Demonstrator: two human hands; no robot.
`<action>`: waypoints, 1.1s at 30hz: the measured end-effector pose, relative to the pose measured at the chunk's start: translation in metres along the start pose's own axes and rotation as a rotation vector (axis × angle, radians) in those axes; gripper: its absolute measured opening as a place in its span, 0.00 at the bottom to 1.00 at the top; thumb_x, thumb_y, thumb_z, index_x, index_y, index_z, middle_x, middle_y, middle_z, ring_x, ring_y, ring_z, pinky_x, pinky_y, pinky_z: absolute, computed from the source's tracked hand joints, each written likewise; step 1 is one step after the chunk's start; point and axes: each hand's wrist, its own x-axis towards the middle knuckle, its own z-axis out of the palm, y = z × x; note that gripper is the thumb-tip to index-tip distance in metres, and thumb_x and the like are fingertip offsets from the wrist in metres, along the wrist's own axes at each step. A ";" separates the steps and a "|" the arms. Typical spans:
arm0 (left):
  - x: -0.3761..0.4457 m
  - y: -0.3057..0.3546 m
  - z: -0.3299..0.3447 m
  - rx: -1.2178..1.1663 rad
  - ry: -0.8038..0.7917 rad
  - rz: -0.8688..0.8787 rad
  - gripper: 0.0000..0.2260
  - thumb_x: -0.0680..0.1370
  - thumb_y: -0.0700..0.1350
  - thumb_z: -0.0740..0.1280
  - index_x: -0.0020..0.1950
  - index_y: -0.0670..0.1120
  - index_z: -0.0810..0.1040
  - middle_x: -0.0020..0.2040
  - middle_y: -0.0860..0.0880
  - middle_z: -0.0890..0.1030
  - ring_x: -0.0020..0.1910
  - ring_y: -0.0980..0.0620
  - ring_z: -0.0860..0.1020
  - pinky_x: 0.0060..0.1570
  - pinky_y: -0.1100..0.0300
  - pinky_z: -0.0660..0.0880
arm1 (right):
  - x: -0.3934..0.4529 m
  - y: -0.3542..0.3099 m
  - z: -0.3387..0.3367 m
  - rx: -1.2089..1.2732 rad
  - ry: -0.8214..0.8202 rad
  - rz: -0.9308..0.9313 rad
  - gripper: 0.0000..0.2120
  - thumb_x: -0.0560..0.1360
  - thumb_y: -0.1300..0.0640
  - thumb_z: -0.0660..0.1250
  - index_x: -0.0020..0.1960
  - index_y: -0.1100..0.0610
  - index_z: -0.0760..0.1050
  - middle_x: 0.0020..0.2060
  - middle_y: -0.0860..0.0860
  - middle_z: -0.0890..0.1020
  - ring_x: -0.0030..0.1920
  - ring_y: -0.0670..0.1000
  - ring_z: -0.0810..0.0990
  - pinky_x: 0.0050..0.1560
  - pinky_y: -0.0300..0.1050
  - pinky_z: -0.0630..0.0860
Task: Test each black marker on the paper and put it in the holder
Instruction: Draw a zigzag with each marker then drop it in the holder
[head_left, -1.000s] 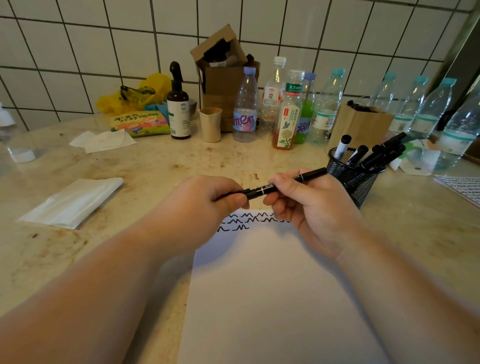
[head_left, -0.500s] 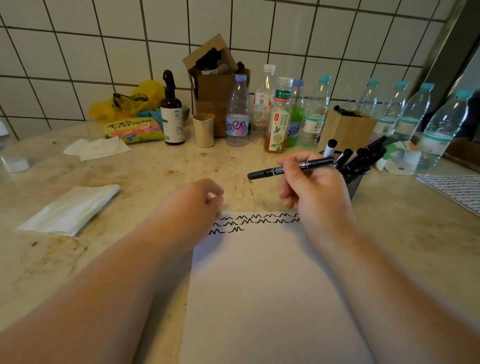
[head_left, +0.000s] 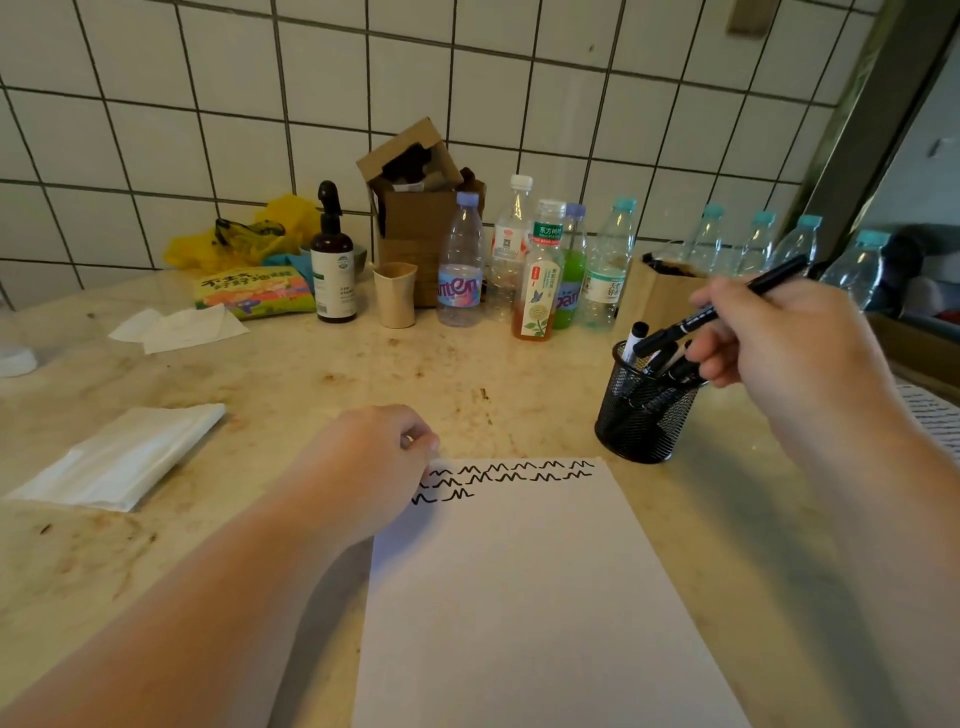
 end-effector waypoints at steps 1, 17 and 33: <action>0.000 0.000 0.000 -0.003 0.003 0.001 0.10 0.79 0.55 0.62 0.41 0.57 0.79 0.35 0.63 0.83 0.25 0.63 0.76 0.27 0.63 0.68 | 0.001 0.001 0.001 -0.042 0.000 -0.005 0.13 0.79 0.46 0.63 0.45 0.50 0.82 0.30 0.47 0.86 0.28 0.44 0.81 0.37 0.47 0.78; 0.001 0.002 0.001 -0.049 0.045 0.013 0.14 0.80 0.56 0.61 0.39 0.55 0.79 0.33 0.63 0.83 0.24 0.60 0.77 0.26 0.63 0.70 | 0.030 -0.001 0.010 -0.375 0.009 -0.033 0.07 0.79 0.49 0.68 0.42 0.45 0.80 0.29 0.42 0.85 0.29 0.40 0.80 0.33 0.43 0.75; 0.000 0.001 0.003 -0.042 0.082 0.035 0.15 0.80 0.59 0.59 0.37 0.56 0.77 0.33 0.68 0.80 0.22 0.63 0.75 0.23 0.67 0.67 | 0.002 0.048 -0.001 -0.107 0.342 0.055 0.13 0.77 0.59 0.68 0.58 0.43 0.78 0.51 0.46 0.81 0.49 0.51 0.80 0.49 0.52 0.78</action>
